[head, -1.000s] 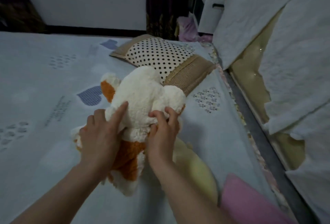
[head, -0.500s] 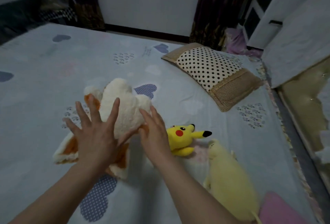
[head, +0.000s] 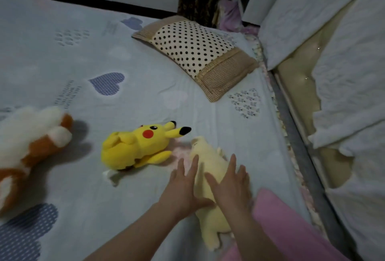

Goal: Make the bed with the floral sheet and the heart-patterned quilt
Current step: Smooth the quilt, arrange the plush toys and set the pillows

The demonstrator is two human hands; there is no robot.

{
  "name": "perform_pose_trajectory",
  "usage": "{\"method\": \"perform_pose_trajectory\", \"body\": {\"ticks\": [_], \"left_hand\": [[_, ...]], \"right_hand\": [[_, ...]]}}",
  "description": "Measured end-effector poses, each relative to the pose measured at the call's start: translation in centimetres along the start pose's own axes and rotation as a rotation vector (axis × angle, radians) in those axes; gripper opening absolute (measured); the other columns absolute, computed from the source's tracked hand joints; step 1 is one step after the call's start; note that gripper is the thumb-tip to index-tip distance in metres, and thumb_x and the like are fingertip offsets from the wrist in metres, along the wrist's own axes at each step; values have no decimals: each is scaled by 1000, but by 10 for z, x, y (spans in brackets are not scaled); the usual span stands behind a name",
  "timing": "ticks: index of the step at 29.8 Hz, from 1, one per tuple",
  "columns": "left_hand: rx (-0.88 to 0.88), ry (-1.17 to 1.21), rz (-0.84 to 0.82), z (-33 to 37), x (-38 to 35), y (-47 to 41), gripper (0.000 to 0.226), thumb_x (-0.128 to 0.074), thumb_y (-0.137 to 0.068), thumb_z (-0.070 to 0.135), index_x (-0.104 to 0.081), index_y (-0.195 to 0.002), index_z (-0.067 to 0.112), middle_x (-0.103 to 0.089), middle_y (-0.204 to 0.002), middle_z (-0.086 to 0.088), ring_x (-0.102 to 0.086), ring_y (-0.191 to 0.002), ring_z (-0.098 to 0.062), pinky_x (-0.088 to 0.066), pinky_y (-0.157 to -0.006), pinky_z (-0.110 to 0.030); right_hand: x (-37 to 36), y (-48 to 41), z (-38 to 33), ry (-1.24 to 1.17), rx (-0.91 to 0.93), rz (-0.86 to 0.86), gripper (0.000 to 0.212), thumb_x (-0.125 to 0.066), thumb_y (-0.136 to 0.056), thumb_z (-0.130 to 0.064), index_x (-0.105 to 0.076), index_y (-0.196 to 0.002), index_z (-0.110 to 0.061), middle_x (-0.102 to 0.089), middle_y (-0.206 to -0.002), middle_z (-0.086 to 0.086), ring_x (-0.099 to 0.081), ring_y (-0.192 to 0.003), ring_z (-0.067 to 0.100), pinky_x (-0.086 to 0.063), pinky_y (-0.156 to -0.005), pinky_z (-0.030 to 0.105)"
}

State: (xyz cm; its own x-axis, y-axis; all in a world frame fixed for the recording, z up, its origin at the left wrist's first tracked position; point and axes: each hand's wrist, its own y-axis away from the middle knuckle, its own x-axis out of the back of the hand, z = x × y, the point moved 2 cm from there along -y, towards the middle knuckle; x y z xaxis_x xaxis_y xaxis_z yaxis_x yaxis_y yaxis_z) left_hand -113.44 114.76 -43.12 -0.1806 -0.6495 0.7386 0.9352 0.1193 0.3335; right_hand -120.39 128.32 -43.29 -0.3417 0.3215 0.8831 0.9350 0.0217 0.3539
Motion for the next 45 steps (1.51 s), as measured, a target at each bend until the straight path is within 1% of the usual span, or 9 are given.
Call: {"method": "perform_pose_trajectory", "body": {"ticks": [3,10,17,21,24,29,33,39,45], "left_hand": [[33,-24,-192,11,-60,-27,129,-77,-72,59,22,-151,36,15,-160,-21,-29,-140,-43,-33,-113,-43],[180,-54,-58,15,-100,-53,79,-49,-98,39,7,-153,43,-15,-149,-15,-39,-120,-38,-40,-100,-42],[167,-184,-6,27,-37,12,90,-54,-95,18,11,-153,39,-21,-138,-11,-40,-112,-30,-43,-94,-34],[220,-294,67,-15,23,91,91,-53,-93,17,11,-153,40,-26,-134,-11,-37,-96,-25,-39,-85,-31],[354,-369,67,-49,70,152,90,-55,-93,21,9,-152,41,-27,-134,-13,-43,-105,-33,-40,-88,-34],[630,-403,173,-79,153,231,68,-42,-101,23,-5,-153,47,0,-156,-13,-20,-136,-45,-38,-104,-57],[700,-490,213,-69,202,262,79,-36,-101,7,12,-152,45,25,-159,-14,17,-145,-47,-17,-106,-74],[562,-544,201,-44,194,271,89,-43,-96,4,17,-153,36,31,-157,-15,23,-143,-48,-11,-107,-75],[380,-579,50,13,116,247,105,-59,-92,11,25,-150,39,34,-156,-12,25,-143,-47,-11,-110,-74]], "right_hand": [[-34,1,36,181,-7,-110,84,-40,-92,-66,6,-154,-32,-19,-155,10,-31,-138,31,-37,-107,48],[-48,-21,38,175,-15,-92,63,-32,-101,-44,-1,-154,-28,-22,-151,13,-30,-133,35,-31,-107,49],[-24,46,13,-17,38,53,59,-40,-101,-44,-10,-152,-36,-34,-138,0,-41,-118,23,-41,-90,38],[-32,123,-47,-152,122,-42,61,-41,-100,-47,-14,-153,-34,-35,-137,1,-41,-120,24,-41,-92,38],[-40,181,-100,-210,189,-178,62,-42,-100,-45,-14,-154,-33,-35,-139,3,-42,-123,26,-40,-95,38],[-34,252,-178,-386,479,-487,57,-37,-104,-34,-14,-156,-29,-22,-159,5,-26,-144,24,-27,-114,34],[1,282,-215,-422,650,-461,53,-30,-106,-31,-14,-157,-27,-14,-164,0,-12,-150,18,-15,-121,32],[40,286,-166,-367,524,-340,55,-27,-107,-29,-6,-158,-25,-7,-165,2,-2,-151,19,-3,-123,34],[57,273,-63,-239,319,-290,56,-24,-107,-33,3,-156,-34,5,-165,-3,9,-151,21,-9,-121,43]]}}
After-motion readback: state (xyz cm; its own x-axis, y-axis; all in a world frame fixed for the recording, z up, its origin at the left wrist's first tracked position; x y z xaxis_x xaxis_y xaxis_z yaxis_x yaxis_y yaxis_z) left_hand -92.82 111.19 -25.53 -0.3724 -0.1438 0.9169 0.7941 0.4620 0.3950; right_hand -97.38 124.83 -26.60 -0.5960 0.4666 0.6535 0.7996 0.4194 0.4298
